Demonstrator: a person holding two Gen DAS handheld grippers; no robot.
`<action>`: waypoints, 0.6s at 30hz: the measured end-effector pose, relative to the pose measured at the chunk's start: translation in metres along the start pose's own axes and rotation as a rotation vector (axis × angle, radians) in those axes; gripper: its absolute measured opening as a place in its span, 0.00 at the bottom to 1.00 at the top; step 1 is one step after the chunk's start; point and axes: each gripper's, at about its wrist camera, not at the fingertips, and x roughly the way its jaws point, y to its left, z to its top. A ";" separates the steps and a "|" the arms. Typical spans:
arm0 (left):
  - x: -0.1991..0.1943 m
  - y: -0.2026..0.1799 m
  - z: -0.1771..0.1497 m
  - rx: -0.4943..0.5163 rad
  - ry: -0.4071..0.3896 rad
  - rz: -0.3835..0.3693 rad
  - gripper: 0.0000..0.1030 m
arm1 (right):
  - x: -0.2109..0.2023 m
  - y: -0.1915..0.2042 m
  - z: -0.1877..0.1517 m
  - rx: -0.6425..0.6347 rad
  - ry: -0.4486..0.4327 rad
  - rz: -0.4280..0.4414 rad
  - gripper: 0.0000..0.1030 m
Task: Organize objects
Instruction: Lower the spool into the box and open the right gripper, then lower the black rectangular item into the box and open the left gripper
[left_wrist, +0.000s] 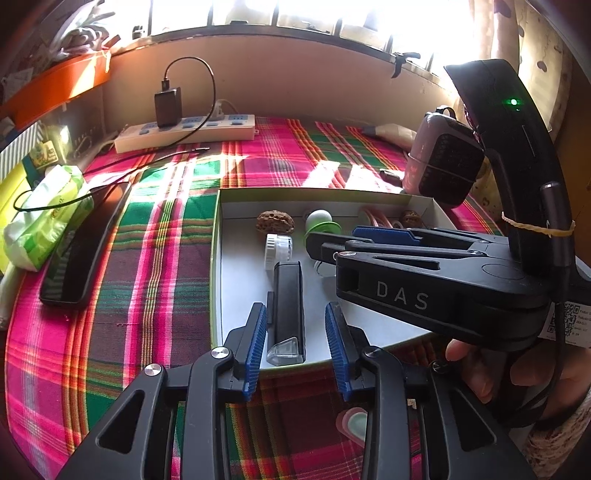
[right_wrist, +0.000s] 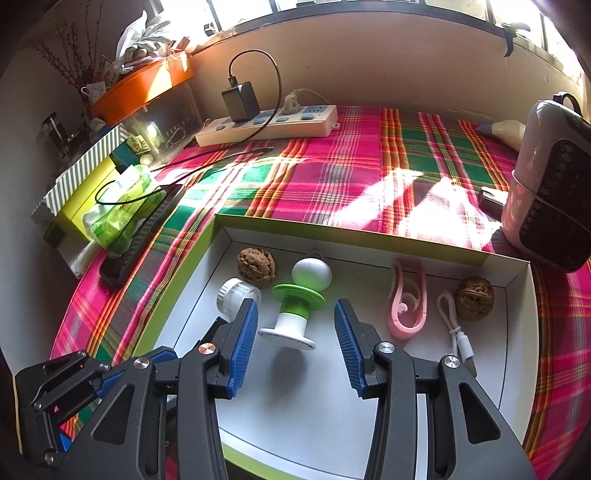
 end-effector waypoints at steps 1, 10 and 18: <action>-0.002 -0.001 -0.001 0.002 -0.003 0.002 0.30 | -0.002 0.000 -0.001 0.003 -0.003 0.001 0.48; -0.018 -0.002 -0.009 0.001 -0.020 -0.001 0.30 | -0.022 0.000 -0.012 0.022 -0.037 -0.002 0.49; -0.031 -0.003 -0.016 -0.001 -0.042 0.001 0.30 | -0.042 0.001 -0.027 0.025 -0.074 -0.025 0.49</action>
